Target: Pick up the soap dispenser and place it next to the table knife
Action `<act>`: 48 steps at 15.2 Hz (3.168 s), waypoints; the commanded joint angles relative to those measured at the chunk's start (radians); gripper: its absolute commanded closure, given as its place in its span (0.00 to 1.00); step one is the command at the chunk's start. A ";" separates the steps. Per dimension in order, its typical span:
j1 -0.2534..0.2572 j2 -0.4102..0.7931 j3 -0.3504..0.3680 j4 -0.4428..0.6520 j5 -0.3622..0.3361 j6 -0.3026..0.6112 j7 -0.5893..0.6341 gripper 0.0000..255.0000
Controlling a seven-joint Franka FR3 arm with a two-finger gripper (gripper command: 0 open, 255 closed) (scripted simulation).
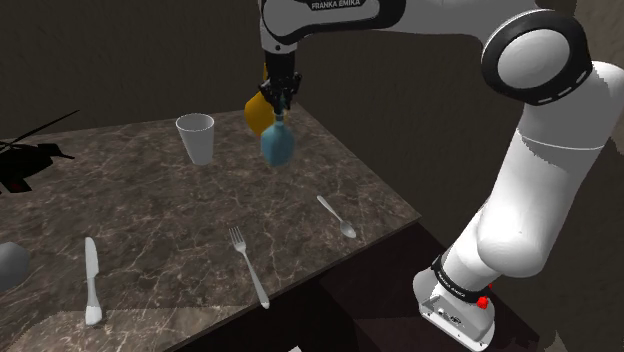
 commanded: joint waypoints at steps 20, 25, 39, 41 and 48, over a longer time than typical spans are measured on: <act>0.282 -0.012 0.179 -0.018 -0.010 -0.051 0.458 1.00; 0.363 0.052 0.216 0.069 -0.028 -0.089 0.569 1.00; 0.482 0.182 0.249 0.158 -0.069 -0.071 0.718 1.00; 0.480 0.184 0.248 0.135 -0.070 -0.045 0.720 1.00; 0.477 0.191 0.246 0.094 -0.074 0.001 0.726 1.00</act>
